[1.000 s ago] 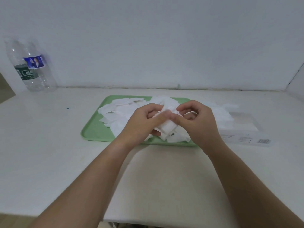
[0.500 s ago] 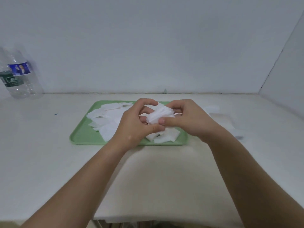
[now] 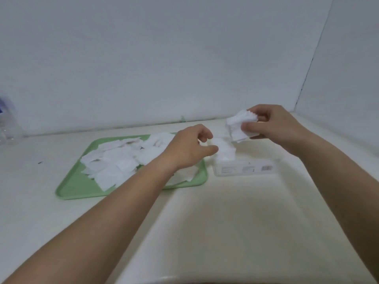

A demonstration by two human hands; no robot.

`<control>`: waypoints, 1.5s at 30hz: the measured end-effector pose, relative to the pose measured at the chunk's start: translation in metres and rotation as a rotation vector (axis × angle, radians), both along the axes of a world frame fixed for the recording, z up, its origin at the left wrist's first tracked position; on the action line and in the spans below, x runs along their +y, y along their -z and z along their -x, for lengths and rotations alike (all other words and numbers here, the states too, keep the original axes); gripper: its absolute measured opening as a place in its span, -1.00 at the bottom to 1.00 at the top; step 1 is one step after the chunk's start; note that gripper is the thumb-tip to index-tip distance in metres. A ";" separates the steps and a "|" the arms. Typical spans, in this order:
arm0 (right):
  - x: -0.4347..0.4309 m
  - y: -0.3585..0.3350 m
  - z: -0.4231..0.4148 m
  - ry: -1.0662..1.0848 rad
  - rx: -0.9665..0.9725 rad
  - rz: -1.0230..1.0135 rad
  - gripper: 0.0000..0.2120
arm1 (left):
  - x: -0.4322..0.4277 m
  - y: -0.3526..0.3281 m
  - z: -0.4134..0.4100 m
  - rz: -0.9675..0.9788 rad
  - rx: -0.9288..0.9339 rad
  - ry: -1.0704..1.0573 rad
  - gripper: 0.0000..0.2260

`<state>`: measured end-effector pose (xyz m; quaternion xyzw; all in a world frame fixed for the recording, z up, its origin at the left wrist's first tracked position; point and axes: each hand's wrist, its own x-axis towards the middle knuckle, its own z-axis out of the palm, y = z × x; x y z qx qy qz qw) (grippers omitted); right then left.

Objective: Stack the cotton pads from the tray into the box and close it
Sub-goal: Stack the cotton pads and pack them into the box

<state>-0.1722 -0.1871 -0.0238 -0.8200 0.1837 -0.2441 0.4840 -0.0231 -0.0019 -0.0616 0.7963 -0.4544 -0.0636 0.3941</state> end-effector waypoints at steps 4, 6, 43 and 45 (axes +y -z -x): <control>-0.013 0.004 0.008 -0.036 0.044 0.080 -0.79 | -0.042 0.000 -0.009 -0.214 -0.137 0.090 -0.50; -0.017 0.007 0.010 -0.057 0.073 0.116 -0.80 | -0.058 0.002 -0.014 -0.321 -0.159 0.109 -0.34; 0.005 0.019 -0.012 0.044 0.541 0.720 -0.77 | -0.085 0.010 -0.020 -0.479 -0.343 -0.014 -0.39; 0.005 0.017 -0.011 0.068 0.583 0.757 -0.76 | -0.085 0.010 -0.020 -0.482 -0.337 -0.014 -0.39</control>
